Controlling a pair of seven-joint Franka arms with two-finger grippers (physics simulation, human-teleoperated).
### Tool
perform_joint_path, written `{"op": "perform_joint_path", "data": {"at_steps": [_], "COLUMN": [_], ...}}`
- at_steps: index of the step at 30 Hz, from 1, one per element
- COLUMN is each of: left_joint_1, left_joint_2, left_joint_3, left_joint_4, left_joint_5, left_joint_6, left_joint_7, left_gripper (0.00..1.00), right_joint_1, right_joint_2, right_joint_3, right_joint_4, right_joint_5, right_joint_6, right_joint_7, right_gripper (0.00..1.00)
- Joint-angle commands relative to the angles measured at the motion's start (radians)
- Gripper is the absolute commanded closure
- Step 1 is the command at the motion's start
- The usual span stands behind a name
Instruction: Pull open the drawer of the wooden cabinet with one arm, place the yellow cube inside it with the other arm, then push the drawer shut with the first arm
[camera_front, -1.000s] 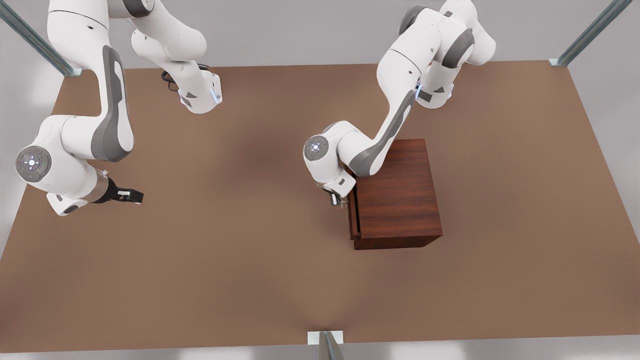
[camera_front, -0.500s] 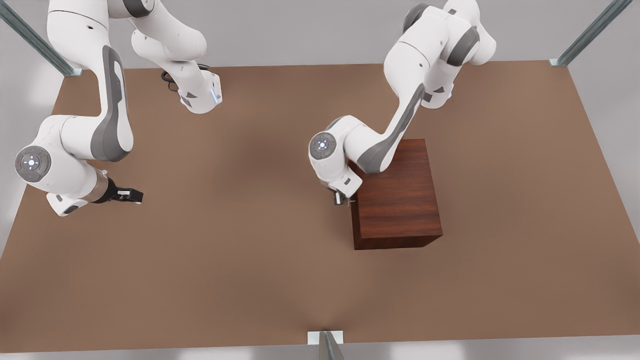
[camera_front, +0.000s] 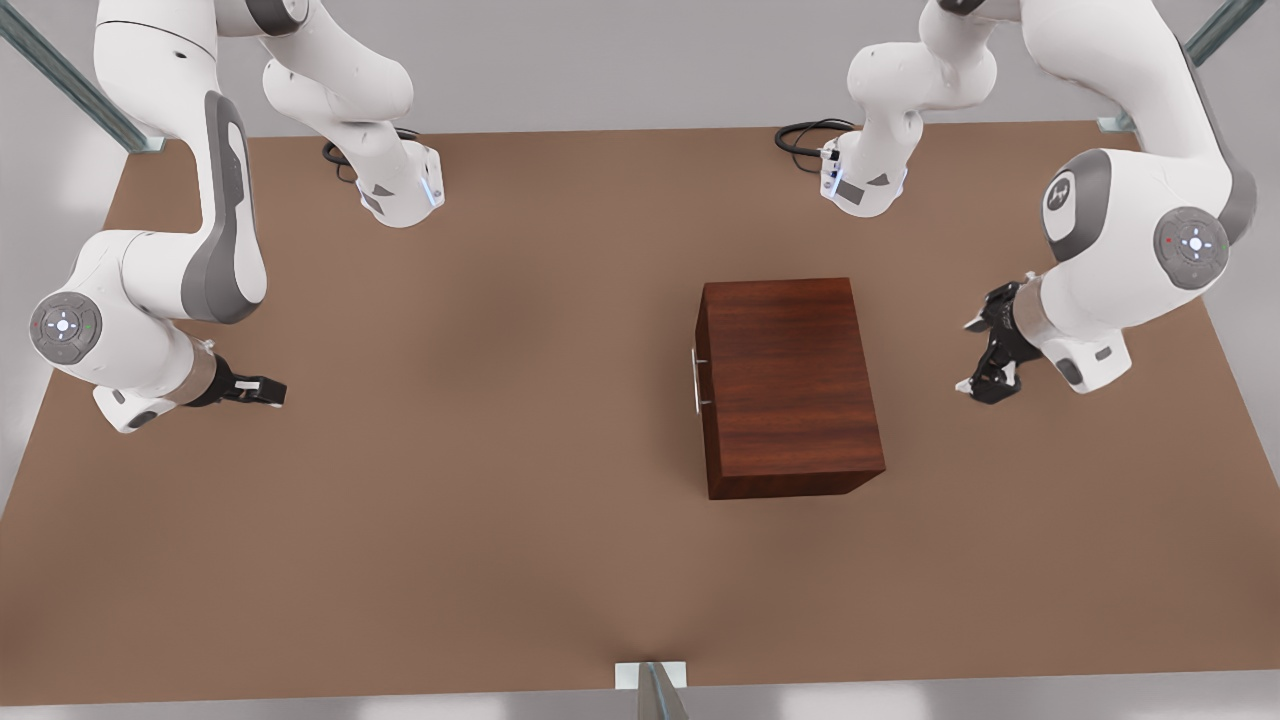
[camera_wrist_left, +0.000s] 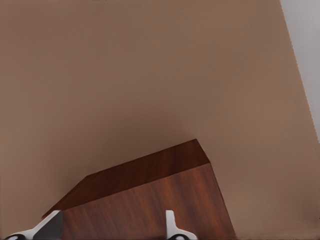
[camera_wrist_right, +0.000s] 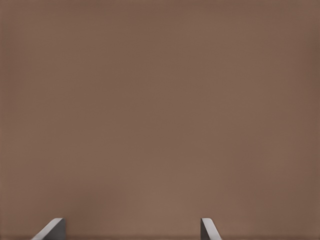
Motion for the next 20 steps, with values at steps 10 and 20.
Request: {"op": "perform_joint_path", "data": {"at_steps": [10, 20], "left_joint_1": [-0.014, -0.017], "left_joint_2": [0.029, 0.029], "left_joint_3": [-0.015, -0.013], "left_joint_4": [0.048, 0.054], "left_joint_5": [0.005, 0.005], "left_joint_6": [0.098, 0.076], "left_joint_7": [1.434, 1.431], "left_gripper": [0.00, 0.00], "right_joint_1": [0.000, -0.001], "right_joint_2": [-0.001, -0.001], "right_joint_3": [0.000, 0.000], "right_joint_4": [0.000, 0.000], "right_joint_5": [-0.001, -0.001], "right_joint_6": [-0.007, -0.007], "right_joint_7": [-0.008, -0.009], "right_gripper": [0.00, 0.00]}}
